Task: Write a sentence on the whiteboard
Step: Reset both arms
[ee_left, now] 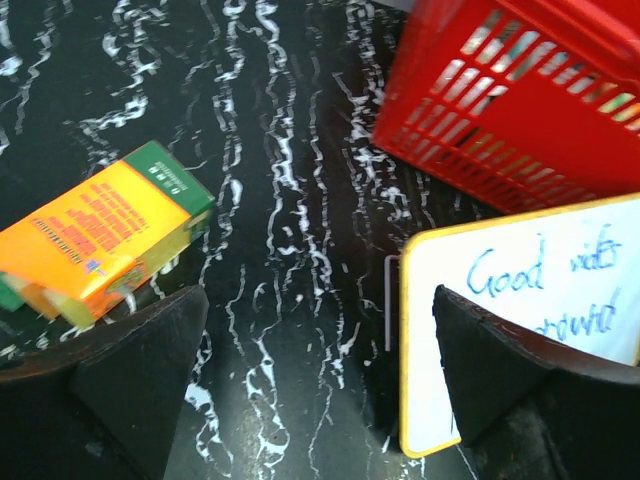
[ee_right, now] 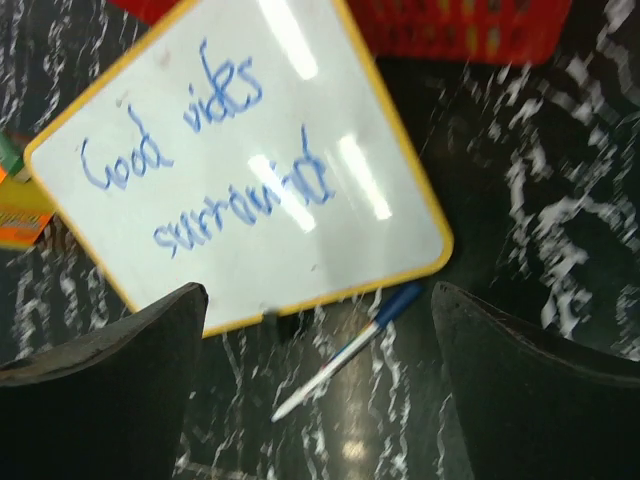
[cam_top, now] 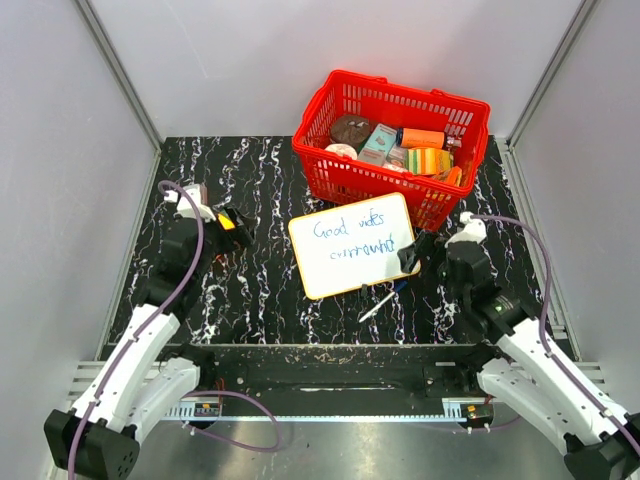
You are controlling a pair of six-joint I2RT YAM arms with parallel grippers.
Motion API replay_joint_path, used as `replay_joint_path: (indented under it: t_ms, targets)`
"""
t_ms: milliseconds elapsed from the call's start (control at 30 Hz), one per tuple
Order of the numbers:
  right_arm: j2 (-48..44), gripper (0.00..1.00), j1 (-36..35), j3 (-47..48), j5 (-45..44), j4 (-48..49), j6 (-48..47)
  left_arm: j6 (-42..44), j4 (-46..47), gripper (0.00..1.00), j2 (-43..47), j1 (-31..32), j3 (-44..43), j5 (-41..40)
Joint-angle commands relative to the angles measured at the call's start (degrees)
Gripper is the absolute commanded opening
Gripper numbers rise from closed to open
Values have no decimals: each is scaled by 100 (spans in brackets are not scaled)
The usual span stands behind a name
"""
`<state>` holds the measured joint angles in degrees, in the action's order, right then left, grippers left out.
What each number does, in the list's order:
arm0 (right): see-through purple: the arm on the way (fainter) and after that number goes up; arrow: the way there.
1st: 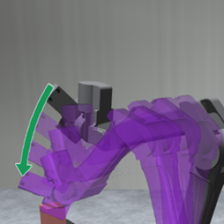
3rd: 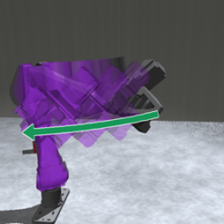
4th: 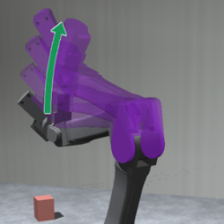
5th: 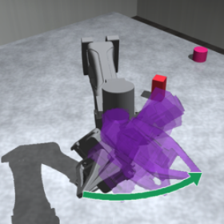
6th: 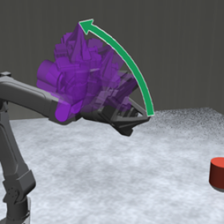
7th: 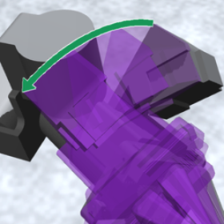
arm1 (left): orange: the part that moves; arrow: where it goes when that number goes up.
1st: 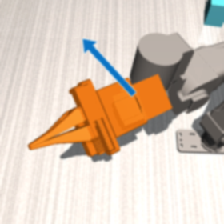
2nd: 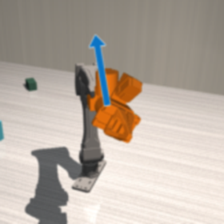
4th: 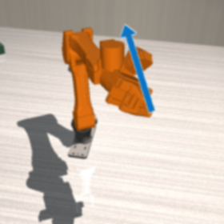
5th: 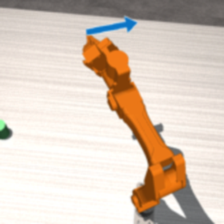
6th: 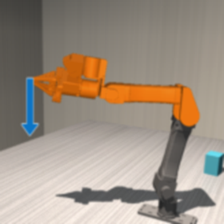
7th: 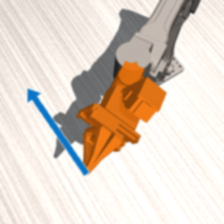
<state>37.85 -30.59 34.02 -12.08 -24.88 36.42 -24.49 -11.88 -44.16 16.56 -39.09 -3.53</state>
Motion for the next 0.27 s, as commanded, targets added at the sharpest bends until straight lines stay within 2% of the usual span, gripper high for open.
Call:
replay_joint_path:
  t_ms: [0,67,133,233]
  targets:
    - [285,100,18,272,-1462,966,-1487,-82,-280,99,30,5,-222,-895]
    - [267,100,27,158,-1718,1677,-1882,-108,-262,99,92,5,-161,-1097]
    - [110,100,27,-228,-2044,2748,-2156,67,-70,99,206,5,-64,-1062]
    - [-84,100,18,-974,-2439,4172,-3076,260,194,99,364,5,129,-1324]
